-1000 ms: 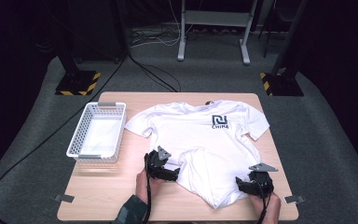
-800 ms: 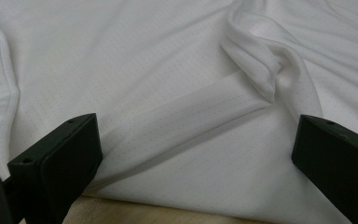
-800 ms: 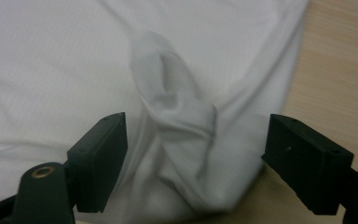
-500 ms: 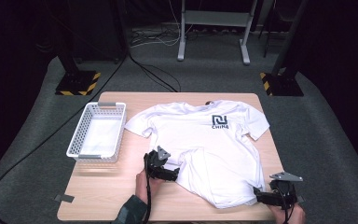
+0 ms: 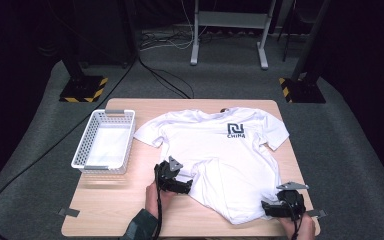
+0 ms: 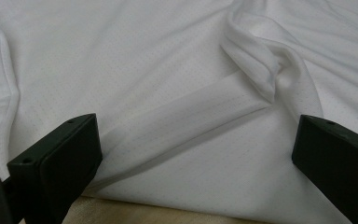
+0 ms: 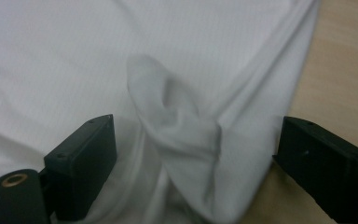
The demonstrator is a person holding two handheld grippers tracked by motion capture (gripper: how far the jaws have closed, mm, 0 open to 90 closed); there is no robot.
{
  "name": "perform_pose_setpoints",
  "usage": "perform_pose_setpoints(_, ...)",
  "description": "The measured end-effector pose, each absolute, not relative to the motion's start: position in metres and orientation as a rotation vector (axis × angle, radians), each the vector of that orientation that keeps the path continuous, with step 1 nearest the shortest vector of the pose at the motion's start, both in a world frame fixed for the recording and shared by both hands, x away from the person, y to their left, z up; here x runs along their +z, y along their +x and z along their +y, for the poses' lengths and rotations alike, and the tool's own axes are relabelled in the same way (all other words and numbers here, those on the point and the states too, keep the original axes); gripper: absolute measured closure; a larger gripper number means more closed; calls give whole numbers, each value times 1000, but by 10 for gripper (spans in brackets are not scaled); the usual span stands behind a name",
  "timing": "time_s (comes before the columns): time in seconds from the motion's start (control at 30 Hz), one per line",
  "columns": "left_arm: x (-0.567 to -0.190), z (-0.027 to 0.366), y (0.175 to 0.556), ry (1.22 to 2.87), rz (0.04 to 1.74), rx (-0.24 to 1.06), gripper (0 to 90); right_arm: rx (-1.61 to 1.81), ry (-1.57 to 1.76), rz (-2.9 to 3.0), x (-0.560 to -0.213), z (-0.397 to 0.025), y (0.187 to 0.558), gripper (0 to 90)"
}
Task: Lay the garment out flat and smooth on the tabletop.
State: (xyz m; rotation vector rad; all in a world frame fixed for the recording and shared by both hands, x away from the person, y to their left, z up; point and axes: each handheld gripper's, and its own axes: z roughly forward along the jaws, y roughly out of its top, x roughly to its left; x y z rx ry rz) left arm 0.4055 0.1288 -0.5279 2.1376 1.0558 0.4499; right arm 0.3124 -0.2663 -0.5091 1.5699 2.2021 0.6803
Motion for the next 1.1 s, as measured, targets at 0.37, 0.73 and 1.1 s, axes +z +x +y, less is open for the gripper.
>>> perform_pose_setpoints(0.37, -528, 129, 406, 2136, 1056, 450, 11, 784, 1536, 2107, -495, -273, 322, 91)
perform_pose_setpoints(0.73, -528, 129, 406, 2138, 1055, 449, 11, 539, 1611, 2170, -500, -284, 305, 111)
perform_pose_setpoints(1.1, -528, 129, 406, 2136, 1057, 450, 11, 697, 1521, 2072, -486, -270, 309, 86)
